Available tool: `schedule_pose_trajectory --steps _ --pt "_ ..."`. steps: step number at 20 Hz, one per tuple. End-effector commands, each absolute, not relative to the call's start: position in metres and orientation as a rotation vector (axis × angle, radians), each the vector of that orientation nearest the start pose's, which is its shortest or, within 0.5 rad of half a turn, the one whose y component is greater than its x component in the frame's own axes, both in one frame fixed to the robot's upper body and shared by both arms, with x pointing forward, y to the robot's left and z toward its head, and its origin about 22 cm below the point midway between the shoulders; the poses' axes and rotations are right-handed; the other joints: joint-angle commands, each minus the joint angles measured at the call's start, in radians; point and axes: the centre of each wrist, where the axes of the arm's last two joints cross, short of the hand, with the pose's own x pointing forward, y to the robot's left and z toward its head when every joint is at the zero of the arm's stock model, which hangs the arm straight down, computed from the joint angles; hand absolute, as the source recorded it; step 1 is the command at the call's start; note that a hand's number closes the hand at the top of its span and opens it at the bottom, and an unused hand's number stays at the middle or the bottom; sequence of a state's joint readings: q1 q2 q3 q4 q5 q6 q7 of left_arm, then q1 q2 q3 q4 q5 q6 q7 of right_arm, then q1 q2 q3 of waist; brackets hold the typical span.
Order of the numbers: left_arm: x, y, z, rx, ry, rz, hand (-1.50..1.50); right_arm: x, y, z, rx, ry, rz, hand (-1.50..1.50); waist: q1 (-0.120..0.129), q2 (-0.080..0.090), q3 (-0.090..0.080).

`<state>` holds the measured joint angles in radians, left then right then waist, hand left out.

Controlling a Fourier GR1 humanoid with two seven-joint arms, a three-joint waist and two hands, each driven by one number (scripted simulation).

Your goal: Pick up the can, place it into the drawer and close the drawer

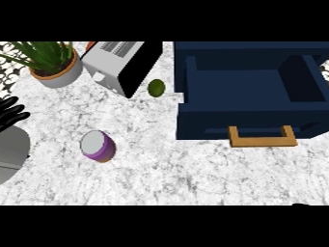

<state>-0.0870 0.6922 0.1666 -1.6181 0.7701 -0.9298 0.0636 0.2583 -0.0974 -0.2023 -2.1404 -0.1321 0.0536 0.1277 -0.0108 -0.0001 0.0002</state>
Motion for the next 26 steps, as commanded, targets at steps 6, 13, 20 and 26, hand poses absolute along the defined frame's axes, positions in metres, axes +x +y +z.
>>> schedule_pose_trajectory --steps 6,13,20,26 --pt "0.264 0.407 0.143 -0.702 -1.555 -0.650 -1.50 0.136 -0.334 0.086 -0.207 -1.768 -0.082 -1.50 0.003 -0.001 0.001" --pt "0.266 0.385 0.132 -0.776 -1.446 -0.543 -1.50 0.119 -0.361 0.096 -0.200 -1.779 -0.111 -1.50 -0.001 -0.002 0.001" --pt "0.277 0.360 0.140 -0.818 -1.376 -0.531 -1.50 0.119 -0.361 0.102 -0.190 -1.792 -0.101 -1.50 0.004 -0.002 0.000" --pt "0.295 0.359 0.109 -0.776 -1.361 -0.525 -1.50 0.094 -0.371 0.095 -0.187 -1.803 -0.097 -1.50 0.000 0.000 0.000"
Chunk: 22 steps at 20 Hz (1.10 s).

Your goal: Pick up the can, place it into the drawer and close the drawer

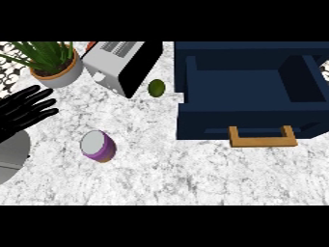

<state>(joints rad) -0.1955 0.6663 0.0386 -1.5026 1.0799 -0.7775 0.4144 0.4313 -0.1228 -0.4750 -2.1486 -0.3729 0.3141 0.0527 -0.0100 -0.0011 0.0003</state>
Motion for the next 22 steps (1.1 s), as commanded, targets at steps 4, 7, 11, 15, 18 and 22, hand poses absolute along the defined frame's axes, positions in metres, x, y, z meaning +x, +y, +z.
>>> schedule_pose_trajectory --steps 4,7,11,15,18,22 --pt "0.293 0.340 0.098 -0.754 -1.332 -0.527 -1.50 0.099 -0.366 0.092 -0.204 -1.779 -0.106 -1.50 0.003 0.001 0.000" --pt "0.280 0.341 0.074 -0.740 -1.366 -0.527 -1.50 0.097 -0.373 0.090 -0.207 -1.781 -0.092 -1.50 0.005 0.000 0.000" --pt "0.290 0.331 0.041 -0.739 -1.326 -0.551 -1.50 0.082 -0.380 0.101 -0.197 -1.769 -0.085 -1.50 -0.001 0.001 -0.001" --pt "0.290 0.332 0.021 -0.693 -1.348 -0.542 -1.50 0.092 -0.360 0.089 -0.188 -1.762 -0.106 -1.50 0.003 0.002 -0.001" --pt "0.281 0.318 0.006 -0.647 -1.355 -0.517 -1.50 0.076 -0.390 0.084 -0.189 -1.794 -0.101 -1.50 0.002 0.001 -0.001" --pt "0.289 0.332 -0.012 -0.627 -1.379 -0.490 -1.50 0.075 -0.389 0.105 -0.204 -1.784 -0.098 -1.50 0.001 0.001 -0.001"
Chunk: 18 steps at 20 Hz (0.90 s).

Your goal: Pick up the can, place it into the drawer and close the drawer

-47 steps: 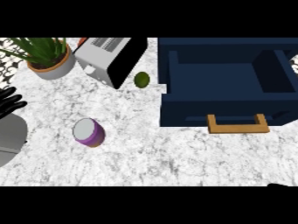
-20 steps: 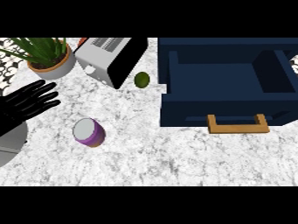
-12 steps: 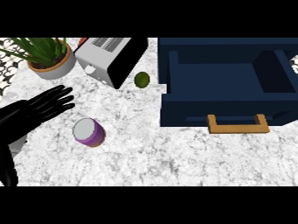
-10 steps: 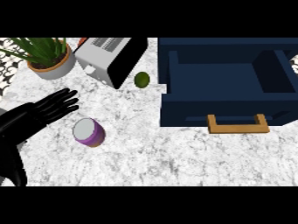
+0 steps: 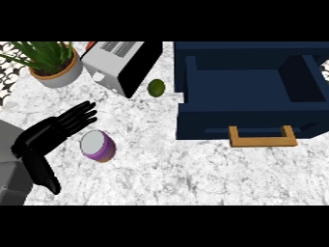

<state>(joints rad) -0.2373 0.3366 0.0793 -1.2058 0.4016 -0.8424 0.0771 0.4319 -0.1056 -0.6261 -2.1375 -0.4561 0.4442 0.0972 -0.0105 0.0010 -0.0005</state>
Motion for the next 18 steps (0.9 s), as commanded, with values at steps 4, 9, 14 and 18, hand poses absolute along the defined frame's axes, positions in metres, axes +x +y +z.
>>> schedule_pose_trajectory --steps 4,9,14,18 --pt "0.301 0.339 -0.034 -0.604 -1.383 -0.465 -1.50 0.089 -0.383 0.095 -0.183 -1.773 -0.096 -1.50 -0.001 0.002 -0.001" --pt "0.303 0.354 -0.043 -0.566 -1.356 -0.484 -1.50 0.081 -0.382 0.105 -0.186 -1.778 -0.109 -1.50 0.000 0.000 0.000" --pt "0.308 0.363 -0.061 -0.548 -1.323 -0.483 -1.50 0.071 -0.376 0.105 -0.180 -1.789 -0.080 -1.50 -0.010 0.003 -0.001" --pt "0.313 0.336 -0.079 -0.550 -1.311 -0.481 -1.50 0.075 -0.391 0.097 -0.204 -1.791 -0.081 -1.50 -0.011 0.004 -0.001"
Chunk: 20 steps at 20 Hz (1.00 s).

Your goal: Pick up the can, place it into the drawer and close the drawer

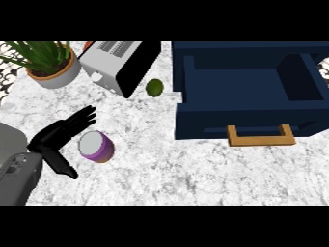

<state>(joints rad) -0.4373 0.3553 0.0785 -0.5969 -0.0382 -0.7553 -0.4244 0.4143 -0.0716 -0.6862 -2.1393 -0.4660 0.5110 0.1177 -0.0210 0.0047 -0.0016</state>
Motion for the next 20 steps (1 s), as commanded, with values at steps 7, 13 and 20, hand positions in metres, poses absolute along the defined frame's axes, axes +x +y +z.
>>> schedule_pose_trajectory --steps 7,13,20 --pt "0.304 0.331 -0.098 -0.589 -1.300 -0.445 -1.50 0.077 -0.386 0.111 -0.182 -1.802 -0.066 -1.50 -0.008 0.003 -0.002" --pt "0.297 0.314 -0.114 -0.602 -1.247 -0.424 -1.50 0.067 -0.390 0.106 -0.180 -1.794 -0.079 -1.50 -0.003 0.001 0.000" --pt "0.311 0.324 -0.102 -0.649 -1.260 -0.329 1.50 0.055 -0.381 0.121 -0.154 -1.786 -0.070 -1.50 -0.016 0.002 -0.001"
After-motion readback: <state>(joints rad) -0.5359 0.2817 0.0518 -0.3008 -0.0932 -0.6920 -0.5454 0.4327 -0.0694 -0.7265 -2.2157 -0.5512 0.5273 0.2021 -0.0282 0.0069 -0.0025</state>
